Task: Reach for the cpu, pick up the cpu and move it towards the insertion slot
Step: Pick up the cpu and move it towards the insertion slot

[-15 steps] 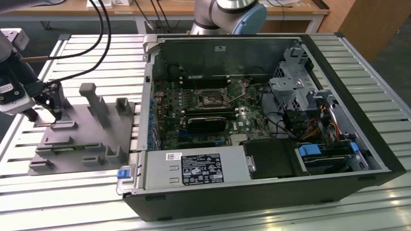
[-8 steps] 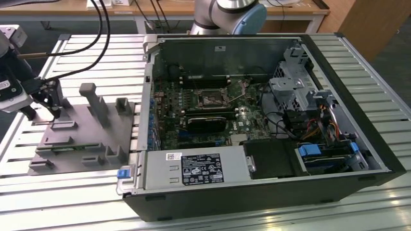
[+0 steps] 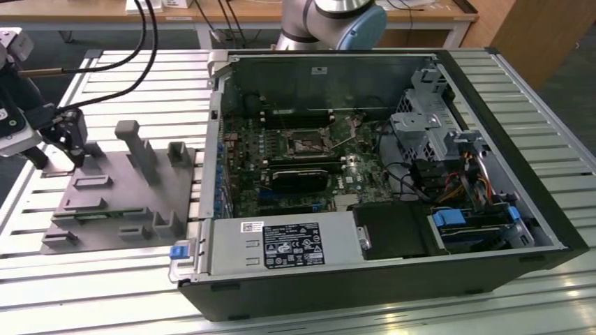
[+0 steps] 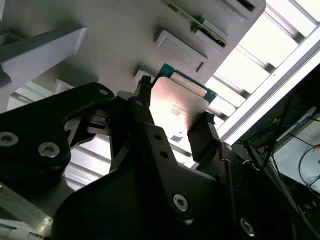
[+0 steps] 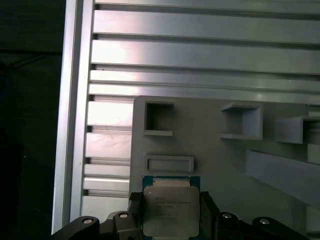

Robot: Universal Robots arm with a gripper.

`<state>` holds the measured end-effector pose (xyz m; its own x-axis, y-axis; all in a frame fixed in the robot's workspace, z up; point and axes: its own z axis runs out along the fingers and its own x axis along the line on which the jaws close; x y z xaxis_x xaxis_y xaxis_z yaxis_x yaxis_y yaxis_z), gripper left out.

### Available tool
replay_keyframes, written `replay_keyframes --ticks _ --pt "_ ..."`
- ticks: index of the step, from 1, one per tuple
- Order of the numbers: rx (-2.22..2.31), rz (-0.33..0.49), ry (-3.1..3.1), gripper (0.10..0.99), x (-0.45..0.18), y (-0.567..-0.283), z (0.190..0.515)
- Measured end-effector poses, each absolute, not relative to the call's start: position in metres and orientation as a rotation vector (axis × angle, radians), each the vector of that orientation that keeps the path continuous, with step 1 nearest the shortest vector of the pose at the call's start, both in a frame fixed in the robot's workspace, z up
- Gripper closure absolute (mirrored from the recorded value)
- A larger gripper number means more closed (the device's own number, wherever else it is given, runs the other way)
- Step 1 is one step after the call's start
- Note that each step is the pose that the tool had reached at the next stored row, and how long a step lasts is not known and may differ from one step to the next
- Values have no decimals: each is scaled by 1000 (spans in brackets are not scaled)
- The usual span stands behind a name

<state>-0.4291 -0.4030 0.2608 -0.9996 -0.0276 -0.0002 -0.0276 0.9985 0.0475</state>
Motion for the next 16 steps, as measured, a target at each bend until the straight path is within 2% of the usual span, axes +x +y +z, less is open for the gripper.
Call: replay_keyframes --ticks 16 --pt "43 -78 -3140 541 -429 -403 293"
